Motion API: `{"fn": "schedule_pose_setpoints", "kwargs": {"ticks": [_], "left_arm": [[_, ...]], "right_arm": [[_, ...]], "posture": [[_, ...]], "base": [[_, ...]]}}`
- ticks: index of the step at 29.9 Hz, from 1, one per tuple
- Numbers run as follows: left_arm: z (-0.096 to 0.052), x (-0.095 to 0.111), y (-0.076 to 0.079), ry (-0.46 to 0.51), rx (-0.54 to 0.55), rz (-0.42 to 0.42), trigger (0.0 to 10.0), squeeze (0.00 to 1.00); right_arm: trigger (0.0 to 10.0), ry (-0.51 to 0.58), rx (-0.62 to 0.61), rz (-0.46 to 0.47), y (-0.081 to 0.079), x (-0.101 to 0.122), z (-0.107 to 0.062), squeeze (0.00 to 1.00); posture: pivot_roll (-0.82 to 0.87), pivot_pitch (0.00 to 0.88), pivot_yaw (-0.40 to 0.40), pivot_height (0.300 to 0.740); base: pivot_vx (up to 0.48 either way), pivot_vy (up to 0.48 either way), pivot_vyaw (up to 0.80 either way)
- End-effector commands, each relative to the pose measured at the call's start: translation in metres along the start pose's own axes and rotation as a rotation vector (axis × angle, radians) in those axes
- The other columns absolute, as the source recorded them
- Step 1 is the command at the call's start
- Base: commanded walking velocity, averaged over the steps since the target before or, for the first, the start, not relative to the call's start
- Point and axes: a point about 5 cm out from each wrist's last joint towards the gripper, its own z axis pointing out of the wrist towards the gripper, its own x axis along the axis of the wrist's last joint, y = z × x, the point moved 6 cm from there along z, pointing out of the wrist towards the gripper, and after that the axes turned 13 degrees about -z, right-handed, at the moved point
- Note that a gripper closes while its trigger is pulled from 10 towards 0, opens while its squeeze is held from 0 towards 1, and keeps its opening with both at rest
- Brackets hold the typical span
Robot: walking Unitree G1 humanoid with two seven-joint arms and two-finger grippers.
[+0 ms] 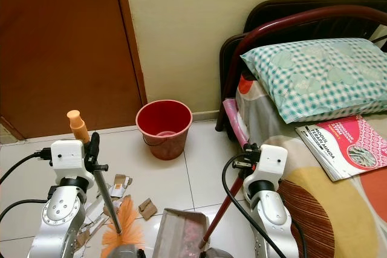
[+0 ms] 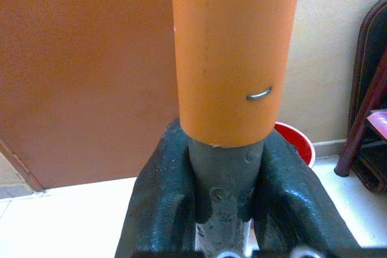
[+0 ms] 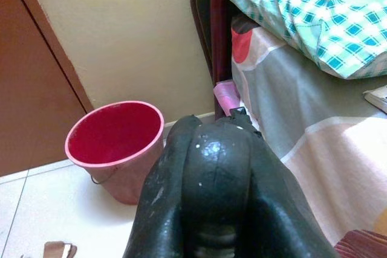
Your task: Sweep floor
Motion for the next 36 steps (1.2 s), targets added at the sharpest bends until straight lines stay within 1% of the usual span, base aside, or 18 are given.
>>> {"fn": "schedule_pose_setpoints", "kwargs": {"ticks": [1, 3, 4, 5, 8, 12, 14, 17, 21, 23, 24, 27, 29, 30, 33, 34, 35, 36], "left_arm": [[0.002, 0.004, -0.002, 0.010, 0.003, 0.011, 10.0, 0.00], [0.002, 0.004, -0.002, 0.010, 0.001, 0.013, 10.0, 0.00], [0.006, 0.022, 0.017, 0.048, -0.048, 0.031, 10.0, 0.00], [0.007, 0.029, 0.026, 0.063, -0.071, 0.037, 10.0, 0.00], [0.000, 0.023, 0.027, 0.044, -0.085, 0.017, 10.0, 0.00], [-0.003, 0.015, 0.029, 0.024, -0.098, 0.019, 10.0, 0.00], [-0.002, 0.012, 0.027, 0.016, -0.090, 0.017, 10.0, 0.00], [-0.001, 0.012, 0.025, 0.006, -0.075, 0.013, 10.0, 0.00], [0.002, 0.013, 0.034, 0.003, -0.108, 0.013, 10.0, 0.00], [0.002, 0.013, 0.035, 0.003, -0.113, 0.014, 10.0, 0.00], [0.003, 0.013, 0.035, 0.004, -0.115, 0.016, 10.0, 0.00], [0.002, 0.013, 0.033, 0.003, -0.108, 0.015, 10.0, 0.00], [0.001, 0.012, 0.032, 0.001, -0.106, 0.015, 10.0, 0.00], [0.001, 0.012, 0.031, -0.001, -0.105, 0.016, 10.0, 0.00], [0.001, 0.011, 0.030, -0.007, -0.103, 0.017, 10.0, 0.00], [0.001, 0.011, 0.030, -0.007, -0.103, 0.017, 10.0, 0.00], [0.002, 0.011, 0.029, -0.010, -0.101, 0.018, 10.0, 0.00], [0.002, 0.011, 0.029, -0.010, -0.101, 0.018, 10.0, 0.00]], "right_arm": [[10.0, 0.006, -0.005, 0.006, 0.001, 0.003, 0.002, 0.00], [10.0, 0.011, -0.005, 0.003, -0.001, 0.004, 0.002, 0.00], [10.0, 0.085, 0.028, -0.018, 0.001, 0.033, 0.021, 0.00], [10.0, 0.113, 0.040, -0.029, 0.002, 0.045, 0.027, 0.00], [10.0, 0.109, 0.036, -0.039, 0.002, 0.042, 0.024, 0.00], [10.0, 0.103, 0.028, -0.039, 0.003, 0.037, 0.023, 0.00], [10.0, 0.117, 0.035, -0.049, 0.000, 0.039, 0.024, 0.00], [10.0, 0.126, 0.039, -0.058, -0.001, 0.041, 0.026, 0.00], [10.0, 0.117, 0.031, -0.063, 0.001, 0.040, 0.029, 0.00], [10.0, 0.115, 0.026, -0.061, 0.002, 0.039, 0.029, 0.00], [10.0, 0.107, 0.008, -0.043, 0.006, 0.037, 0.028, 0.00], [10.0, 0.087, -0.005, -0.026, 0.011, 0.033, 0.023, 0.00], [10.0, 0.042, -0.004, -0.020, 0.013, 0.026, 0.017, 0.00], [10.0, 0.004, -0.002, -0.029, 0.014, 0.021, 0.013, 0.00], [10.0, -0.107, 0.050, -0.101, 0.011, 0.006, -0.001, 0.00], [10.0, -0.107, 0.050, -0.101, 0.011, 0.006, -0.001, 0.00], [10.0, -0.141, 0.075, -0.109, 0.011, 0.003, -0.008, 0.00], [10.0, -0.141, 0.075, -0.109, 0.011, 0.003, -0.008, 0.00]], "posture": [[0.02, 0.000, 0.001, 0.740], [0.00, 0.000, 0.000, 0.740], [0.04, 0.121, -0.082, 0.740], [0.04, 0.126, -0.086, 0.740], [0.03, 0.143, -0.097, 0.740], [0.03, 0.135, -0.090, 0.740], [0.01, 0.127, -0.061, 0.740], [0.01, 0.126, -0.053, 0.740], [0.01, 0.132, -0.051, 0.740], [0.00, 0.132, -0.048, 0.740], [0.00, 0.130, -0.050, 0.740], [0.01, 0.126, -0.053, 0.740], [0.01, 0.126, -0.054, 0.740], [0.01, 0.128, -0.059, 0.740], [0.00, 0.132, -0.063, 0.740], [0.00, 0.132, -0.063, 0.740], [0.00, 0.135, -0.065, 0.740], [0.00, 0.135, -0.065, 0.740]], "base": [[0.000, 0.000, 0.00], [0.000, 0.000, 0.00], [0.000, 0.000, 0.00], [0.000, 0.000, 0.00], [0.000, 0.000, 0.00], [0.000, 0.000, 0.00], [0.000, 0.000, 0.00], [0.000, 0.000, 0.00], [0.000, 0.000, 0.00], [0.000, 0.000, 0.00], [0.000, 0.000, 0.00], [0.000, 0.000, 0.00], [0.000, 0.000, 0.00], [0.000, 0.000, 0.00], [0.000, 0.000, 0.00], [0.000, 0.000, 0.00], [0.000, 0.000, 0.00], [0.000, 0.000, 0.00]]}}
